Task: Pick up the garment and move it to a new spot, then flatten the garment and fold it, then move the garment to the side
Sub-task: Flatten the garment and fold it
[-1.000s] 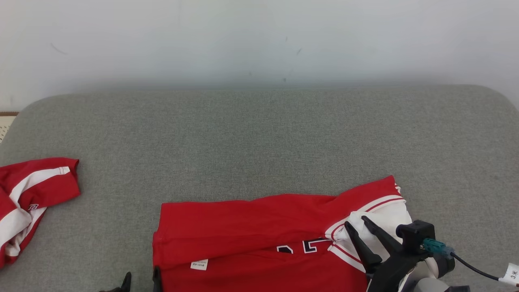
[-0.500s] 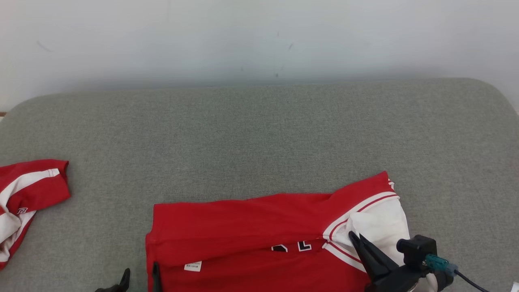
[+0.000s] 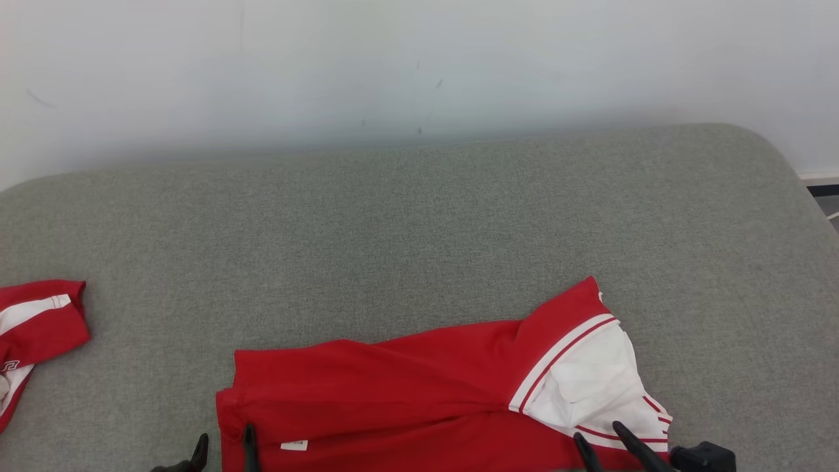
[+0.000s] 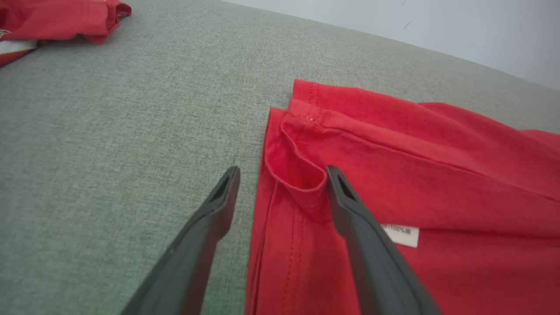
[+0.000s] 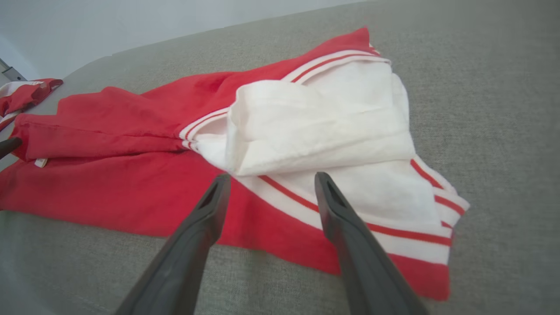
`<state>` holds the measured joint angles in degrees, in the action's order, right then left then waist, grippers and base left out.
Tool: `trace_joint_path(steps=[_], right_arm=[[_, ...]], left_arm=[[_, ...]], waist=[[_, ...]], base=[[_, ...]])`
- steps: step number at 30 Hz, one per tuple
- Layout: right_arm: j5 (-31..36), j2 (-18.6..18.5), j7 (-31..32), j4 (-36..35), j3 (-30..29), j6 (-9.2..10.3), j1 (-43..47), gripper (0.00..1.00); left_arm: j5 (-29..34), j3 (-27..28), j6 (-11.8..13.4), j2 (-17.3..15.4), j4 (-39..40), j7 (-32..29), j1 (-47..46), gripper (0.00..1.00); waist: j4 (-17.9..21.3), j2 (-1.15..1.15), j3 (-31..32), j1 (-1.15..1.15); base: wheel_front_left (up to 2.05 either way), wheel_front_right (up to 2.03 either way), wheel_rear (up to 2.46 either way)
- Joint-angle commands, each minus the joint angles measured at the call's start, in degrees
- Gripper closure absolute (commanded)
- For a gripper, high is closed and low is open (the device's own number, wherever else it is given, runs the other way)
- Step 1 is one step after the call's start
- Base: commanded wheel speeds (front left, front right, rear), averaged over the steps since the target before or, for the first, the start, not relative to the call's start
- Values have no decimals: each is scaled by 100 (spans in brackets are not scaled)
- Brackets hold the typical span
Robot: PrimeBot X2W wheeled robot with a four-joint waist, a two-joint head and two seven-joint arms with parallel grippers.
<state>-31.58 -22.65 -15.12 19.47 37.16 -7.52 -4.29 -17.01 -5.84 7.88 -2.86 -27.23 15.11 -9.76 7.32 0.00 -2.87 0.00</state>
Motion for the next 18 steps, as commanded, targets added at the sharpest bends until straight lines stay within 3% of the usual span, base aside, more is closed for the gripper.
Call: trace_joint_path(steps=[1,8,18], right_arm=[[49,11,-1,-41,-113,7,92,0],[306,183,-1,-350,-734,7,96,0],[432,107,-1,308,-631,7,-611,0]], left_arm=[[78,18,-3,-8,2,6,23,0],[77,1,-8,-8,-5,6,80,0],[66,-112,-48,-8,-50,6,26,0]], waist=[[14,0,14,0],[37,0,48,0],[-125,0,25,0]], base=[[0,0,0],[0,0,0],[0,0,0]])
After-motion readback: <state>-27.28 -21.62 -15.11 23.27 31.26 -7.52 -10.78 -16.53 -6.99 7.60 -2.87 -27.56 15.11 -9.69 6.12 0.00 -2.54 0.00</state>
